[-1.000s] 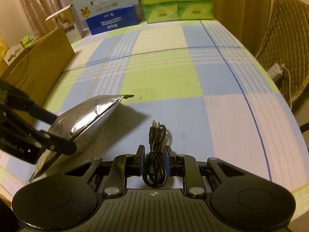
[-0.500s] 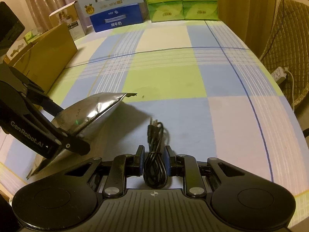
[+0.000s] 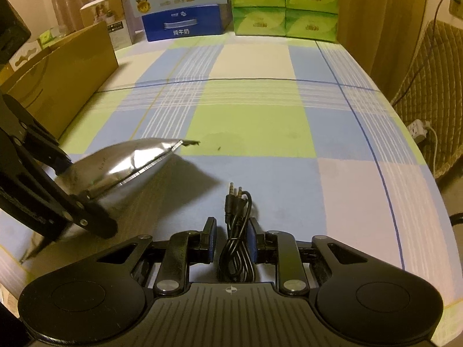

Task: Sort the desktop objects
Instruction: 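Carry the foil bag and black cable over the cardboard box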

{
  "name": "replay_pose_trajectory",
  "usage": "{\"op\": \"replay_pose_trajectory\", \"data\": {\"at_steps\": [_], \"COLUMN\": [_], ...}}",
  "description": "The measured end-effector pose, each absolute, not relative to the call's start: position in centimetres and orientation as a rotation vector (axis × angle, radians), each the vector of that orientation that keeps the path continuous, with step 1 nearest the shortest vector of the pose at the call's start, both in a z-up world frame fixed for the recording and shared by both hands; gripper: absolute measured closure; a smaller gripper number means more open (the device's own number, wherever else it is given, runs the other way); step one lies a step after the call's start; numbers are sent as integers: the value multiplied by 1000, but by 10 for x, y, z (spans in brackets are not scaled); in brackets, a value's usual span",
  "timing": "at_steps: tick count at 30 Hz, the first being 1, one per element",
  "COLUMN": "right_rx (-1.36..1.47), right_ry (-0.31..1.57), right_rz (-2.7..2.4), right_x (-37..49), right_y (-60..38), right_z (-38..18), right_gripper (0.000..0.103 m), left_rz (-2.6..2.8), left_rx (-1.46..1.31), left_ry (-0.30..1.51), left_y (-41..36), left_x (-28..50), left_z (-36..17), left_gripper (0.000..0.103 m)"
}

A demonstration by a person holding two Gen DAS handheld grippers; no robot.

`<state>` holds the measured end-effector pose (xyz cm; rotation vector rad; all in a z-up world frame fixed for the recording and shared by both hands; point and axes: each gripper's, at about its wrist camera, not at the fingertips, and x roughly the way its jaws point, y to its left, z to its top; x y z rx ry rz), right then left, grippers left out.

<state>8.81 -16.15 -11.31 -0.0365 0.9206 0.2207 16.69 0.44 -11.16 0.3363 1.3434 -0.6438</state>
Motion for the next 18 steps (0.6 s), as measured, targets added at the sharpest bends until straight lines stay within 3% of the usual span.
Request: {"op": "replay_pose_trajectory", "data": {"at_steps": [3, 5, 18], "right_rx": [-43, -20, 113], "right_ry": [920, 923, 872], "right_rz": [220, 222, 229], "right_x": [88, 87, 77], "right_y": [-161, -163, -172], "right_z": [-113, -113, -94], "right_gripper": [85, 92, 92], "left_rz": [-638, -629, -620], "left_rx": [323, 345, 346], "left_ry": [1336, 1320, 1271], "left_y": [10, 11, 13], "left_x": [167, 166, 149], "left_z": [-105, -98, -68], "left_gripper": [53, 53, 53]}}
